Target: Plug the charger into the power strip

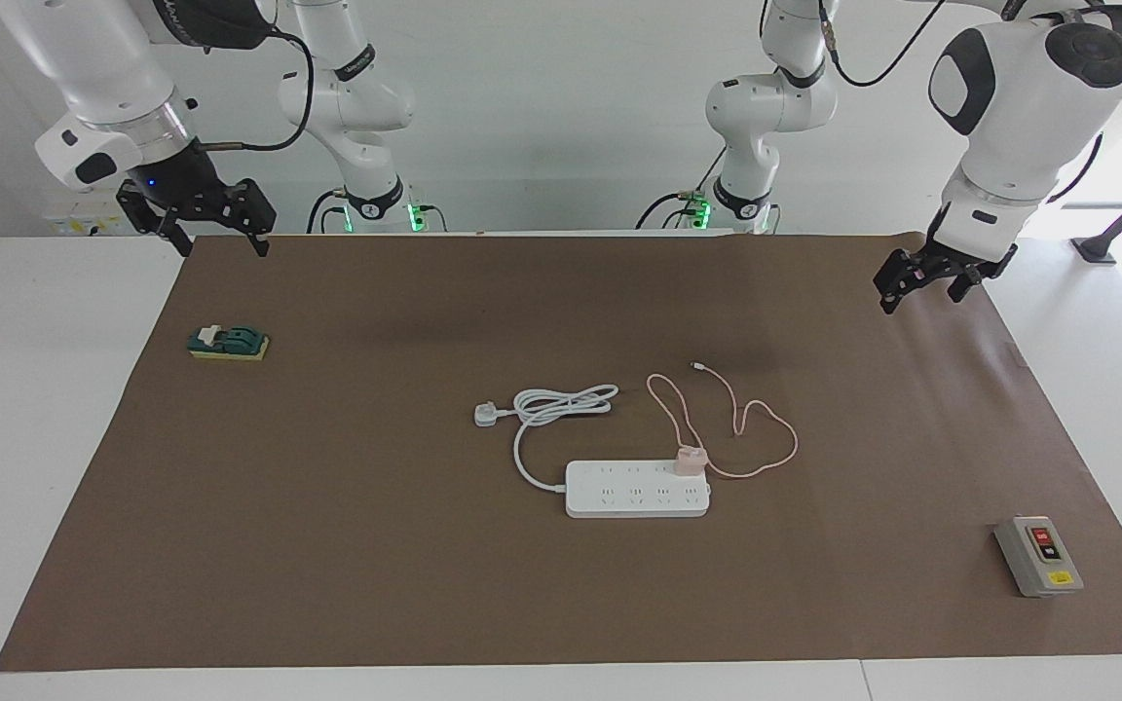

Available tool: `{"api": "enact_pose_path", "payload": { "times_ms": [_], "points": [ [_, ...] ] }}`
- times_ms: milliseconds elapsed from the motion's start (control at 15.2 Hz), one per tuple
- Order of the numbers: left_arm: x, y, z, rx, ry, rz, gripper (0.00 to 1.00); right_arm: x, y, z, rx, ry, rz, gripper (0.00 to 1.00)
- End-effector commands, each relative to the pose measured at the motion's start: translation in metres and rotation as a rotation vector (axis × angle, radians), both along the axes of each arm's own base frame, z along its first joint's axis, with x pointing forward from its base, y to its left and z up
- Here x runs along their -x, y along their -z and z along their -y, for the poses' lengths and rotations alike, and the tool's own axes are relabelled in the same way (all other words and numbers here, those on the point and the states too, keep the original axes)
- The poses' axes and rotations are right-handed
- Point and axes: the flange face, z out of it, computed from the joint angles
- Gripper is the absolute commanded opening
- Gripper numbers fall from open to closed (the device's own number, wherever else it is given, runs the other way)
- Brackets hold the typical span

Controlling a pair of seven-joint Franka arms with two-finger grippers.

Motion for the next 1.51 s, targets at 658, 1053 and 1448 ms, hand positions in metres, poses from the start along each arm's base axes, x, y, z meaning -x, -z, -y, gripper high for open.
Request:
{"api": "enact_pose_path", "payload": {
  "times_ms": [658,1053,1448],
  "points": [
    [0.008,0.017,-0.018,0.077,0.006,-0.02,1.0,0.007,0.0,0.002,-0.022,-0.006,-0.01,1.0],
    [0.01,0.017,0.007,0.104,0.041,-0.099,1.0,0.007,0.0,0.002,-0.022,-0.006,-0.01,1.0],
    [-0.015,0.002,0.025,0.106,0.045,-0.198,1.0,0.007,0.0,0.002,-0.022,-0.006,-0.01,1.0]
  ]
}}
